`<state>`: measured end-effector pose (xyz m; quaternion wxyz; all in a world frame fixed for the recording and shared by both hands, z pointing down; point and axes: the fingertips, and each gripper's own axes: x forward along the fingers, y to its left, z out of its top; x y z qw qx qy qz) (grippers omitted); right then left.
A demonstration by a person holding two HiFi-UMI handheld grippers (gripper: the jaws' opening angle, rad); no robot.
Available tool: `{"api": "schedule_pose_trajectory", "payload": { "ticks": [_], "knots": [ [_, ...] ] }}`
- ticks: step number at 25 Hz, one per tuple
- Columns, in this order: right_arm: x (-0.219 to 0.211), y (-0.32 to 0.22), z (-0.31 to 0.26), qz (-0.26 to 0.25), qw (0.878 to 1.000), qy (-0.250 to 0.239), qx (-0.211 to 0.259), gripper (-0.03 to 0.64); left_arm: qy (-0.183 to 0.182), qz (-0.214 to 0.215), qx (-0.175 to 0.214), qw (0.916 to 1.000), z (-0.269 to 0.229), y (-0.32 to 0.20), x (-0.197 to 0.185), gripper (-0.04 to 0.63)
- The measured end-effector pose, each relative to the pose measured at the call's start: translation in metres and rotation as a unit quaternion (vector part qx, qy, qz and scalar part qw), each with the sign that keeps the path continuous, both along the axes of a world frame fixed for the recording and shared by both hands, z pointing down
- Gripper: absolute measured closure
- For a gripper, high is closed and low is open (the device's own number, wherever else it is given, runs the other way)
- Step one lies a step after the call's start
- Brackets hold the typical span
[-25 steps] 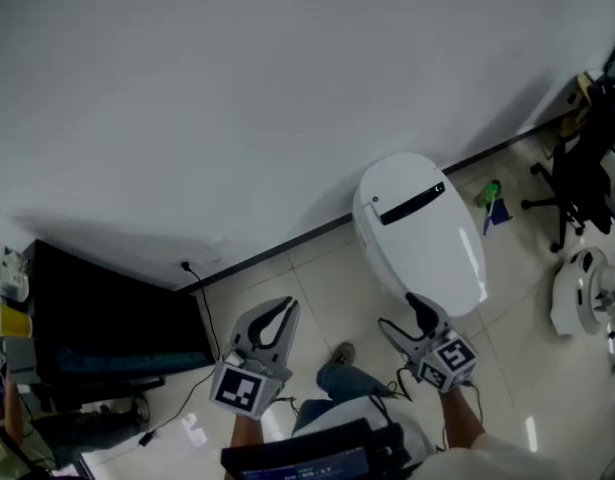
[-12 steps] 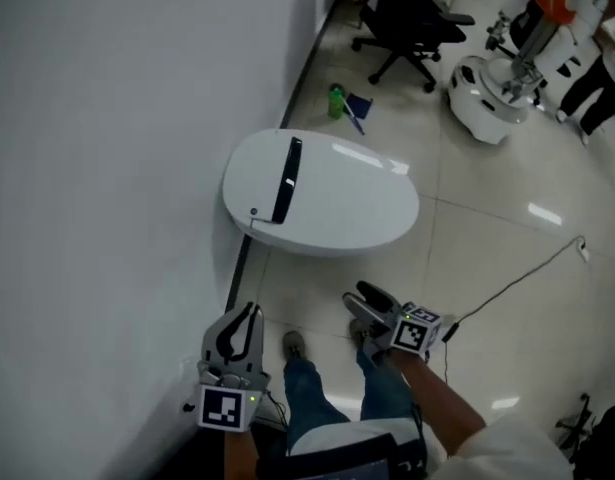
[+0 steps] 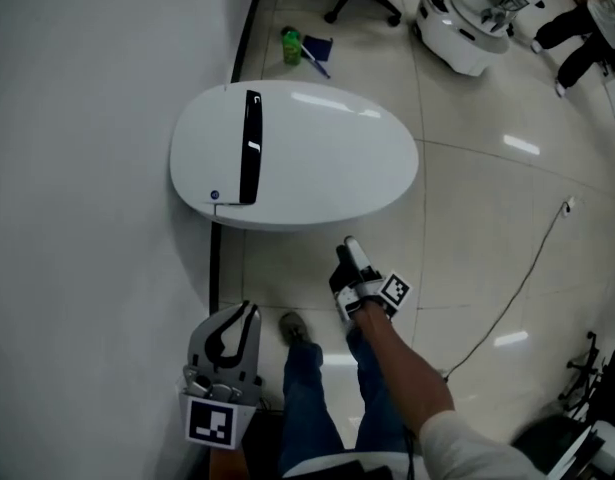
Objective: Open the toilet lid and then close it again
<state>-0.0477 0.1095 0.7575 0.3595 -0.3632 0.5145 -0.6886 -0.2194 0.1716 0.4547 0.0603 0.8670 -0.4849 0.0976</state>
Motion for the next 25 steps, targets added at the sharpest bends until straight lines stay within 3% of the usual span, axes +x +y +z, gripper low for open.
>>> {"api": "schedule_pose_trajectory", "payload": {
  "ticks": [3, 5, 11, 14, 20, 25],
  "knots": [
    [0.0, -0.024, 0.036, 0.024, 1.0, 0.007, -0.013, 0.281, 0.007, 0.0, -0.004, 1.0, 0.024, -0.009, -0.004, 0.574],
    [-0.002, -0.039, 0.053, 0.019, 0.999, 0.022, -0.017, 0.247, 0.009, -0.001, -0.008, 0.9999, 0.04, -0.015, -0.007, 0.574],
    [-0.008, -0.06, 0.066, 0.008, 0.998, 0.059, -0.027, 0.245, 0.015, 0.002, -0.023, 0.9996, 0.069, -0.034, -0.012, 0.574],
    [-0.007, -0.063, 0.072, 0.039, 0.994, 0.069, -0.07, 0.244, 0.015, 0.008, -0.026, 0.9995, 0.077, -0.039, -0.012, 0.574],
    [-0.008, -0.063, 0.071, 0.047, 0.988, 0.104, -0.103, 0.245, 0.017, 0.011, -0.027, 0.9994, 0.075, -0.042, -0.014, 0.574],
    [-0.004, -0.063, 0.071, 0.076, 0.981, 0.096, -0.148, 0.244, 0.017, 0.004, -0.033, 0.9993, 0.08, -0.036, -0.023, 0.574]
  ]
}}
